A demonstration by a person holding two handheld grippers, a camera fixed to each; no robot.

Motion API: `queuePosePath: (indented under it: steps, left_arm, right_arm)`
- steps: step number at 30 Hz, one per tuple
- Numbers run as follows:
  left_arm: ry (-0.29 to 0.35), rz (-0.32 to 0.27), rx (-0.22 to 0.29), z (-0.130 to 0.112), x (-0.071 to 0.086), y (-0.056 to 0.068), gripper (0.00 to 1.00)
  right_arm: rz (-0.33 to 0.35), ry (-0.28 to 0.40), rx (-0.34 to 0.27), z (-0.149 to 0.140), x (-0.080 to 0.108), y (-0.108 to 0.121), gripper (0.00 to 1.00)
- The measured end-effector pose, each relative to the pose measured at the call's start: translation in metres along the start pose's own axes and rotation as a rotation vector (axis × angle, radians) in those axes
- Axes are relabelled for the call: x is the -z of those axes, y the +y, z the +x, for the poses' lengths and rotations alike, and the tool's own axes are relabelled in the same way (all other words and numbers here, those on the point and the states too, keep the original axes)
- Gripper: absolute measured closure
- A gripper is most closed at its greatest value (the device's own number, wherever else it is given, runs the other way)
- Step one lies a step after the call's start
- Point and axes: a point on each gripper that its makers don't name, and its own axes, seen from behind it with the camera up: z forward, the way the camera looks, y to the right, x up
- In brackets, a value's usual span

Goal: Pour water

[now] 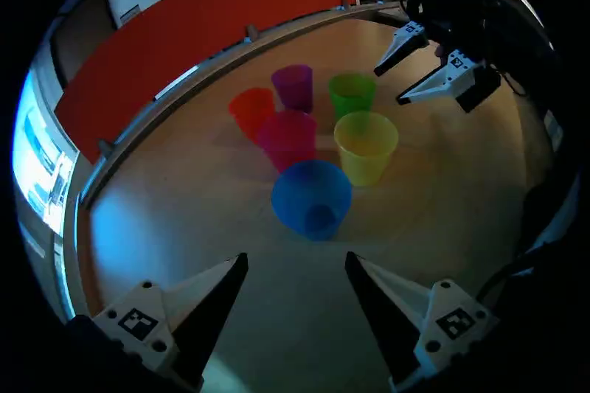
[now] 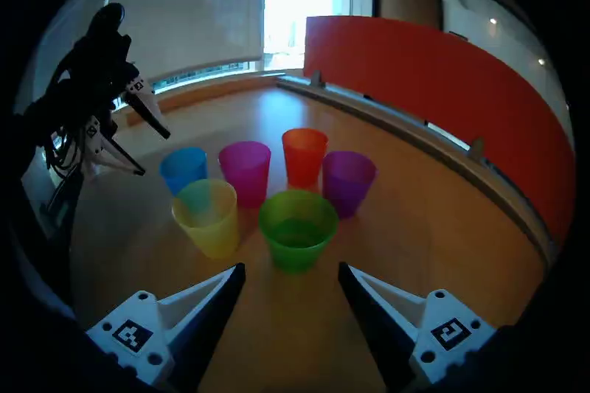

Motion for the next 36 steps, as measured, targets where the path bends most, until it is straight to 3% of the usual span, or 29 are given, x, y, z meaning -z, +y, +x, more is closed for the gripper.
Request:
queuePosePath:
  steps: [6,13,23,29,36]
  left_arm:
    - [0.073,0.031,0.036,0.012,0.012,0.006,0.02]
    - [0.193,0.082,0.121,0.026,0.027,0.007,0.02]
    - [0.401,0.235,0.224,0.046,0.056,-0.018,0.02]
    - [0.512,0.281,0.293,0.055,0.068,-0.027,0.02]
    - [0.603,0.332,0.351,0.062,0.082,-0.040,0.02]
  right_arm:
    - [-0.038,0.060,-0.037,0.004,0.032,-0.011,0.02]
    - [-0.108,0.122,-0.067,0.008,0.066,-0.013,0.02]
    - [-0.237,0.223,-0.103,0.027,0.106,-0.011,0.03]
    - [-0.331,0.307,-0.102,0.041,0.130,-0.002,0.02]
    - [-0.433,0.380,-0.143,0.042,0.154,0.016,0.02]
